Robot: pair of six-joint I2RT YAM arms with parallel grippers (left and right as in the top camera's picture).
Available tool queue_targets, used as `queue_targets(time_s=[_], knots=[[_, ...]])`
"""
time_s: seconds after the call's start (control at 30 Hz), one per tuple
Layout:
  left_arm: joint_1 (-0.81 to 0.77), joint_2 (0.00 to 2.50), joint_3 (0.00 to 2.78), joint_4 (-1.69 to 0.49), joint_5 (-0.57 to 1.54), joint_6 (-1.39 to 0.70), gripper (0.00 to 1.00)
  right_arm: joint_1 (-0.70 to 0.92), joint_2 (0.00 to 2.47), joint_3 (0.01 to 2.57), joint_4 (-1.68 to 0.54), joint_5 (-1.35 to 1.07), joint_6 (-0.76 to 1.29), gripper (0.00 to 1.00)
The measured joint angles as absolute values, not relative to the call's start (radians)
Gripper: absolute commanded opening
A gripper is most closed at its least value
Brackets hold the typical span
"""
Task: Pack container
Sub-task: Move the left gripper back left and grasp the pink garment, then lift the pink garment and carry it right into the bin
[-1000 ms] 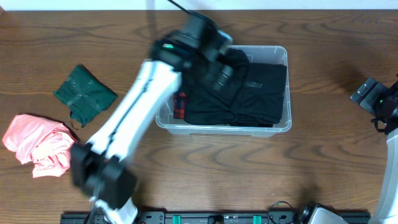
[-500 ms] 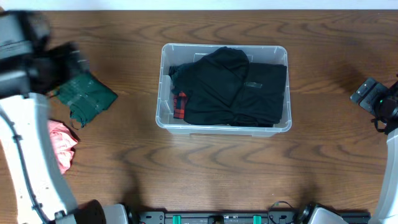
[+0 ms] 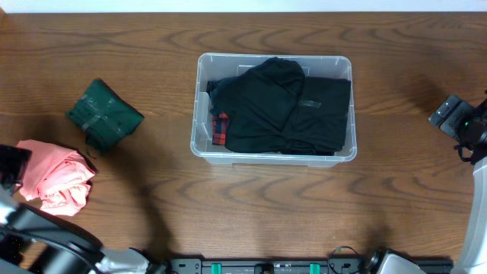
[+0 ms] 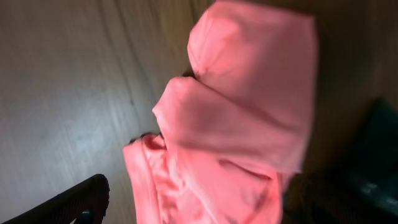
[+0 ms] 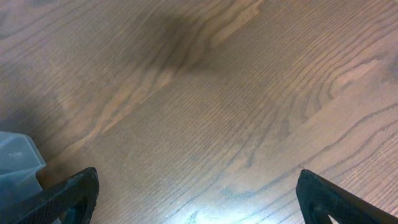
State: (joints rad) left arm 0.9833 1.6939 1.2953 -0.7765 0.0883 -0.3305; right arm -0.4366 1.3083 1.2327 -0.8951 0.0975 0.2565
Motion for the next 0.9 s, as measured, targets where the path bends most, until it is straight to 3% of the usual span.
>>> queue_targets(time_s=[0.4, 0.63, 0.67, 0.77, 0.9], knots=[[0.993, 1.956, 1.29, -0.681, 0.245, -0.204, 0.97, -0.437, 1.308, 1.233, -0.895, 0.097, 0.257, 0.99], [0.995, 1.983, 1.29, -0.685, 0.37, -0.182, 0.52, -0.437, 1.308, 1.233, -0.895, 0.097, 0.257, 0.99], [0.995, 1.982, 1.29, -0.686, 0.401, -0.175, 0.36, -0.437, 1.308, 1.233, -0.895, 0.097, 0.257, 0.99], [0.994, 1.981, 1.29, -0.692, 0.474, -0.183, 0.06, -0.437, 1.308, 1.233, -0.895, 0.097, 0.257, 0.99], [0.993, 1.95, 1.289, -0.698, 0.557, -0.18, 0.06, -0.437, 1.308, 1.233, -0.895, 0.097, 0.257, 0.99]])
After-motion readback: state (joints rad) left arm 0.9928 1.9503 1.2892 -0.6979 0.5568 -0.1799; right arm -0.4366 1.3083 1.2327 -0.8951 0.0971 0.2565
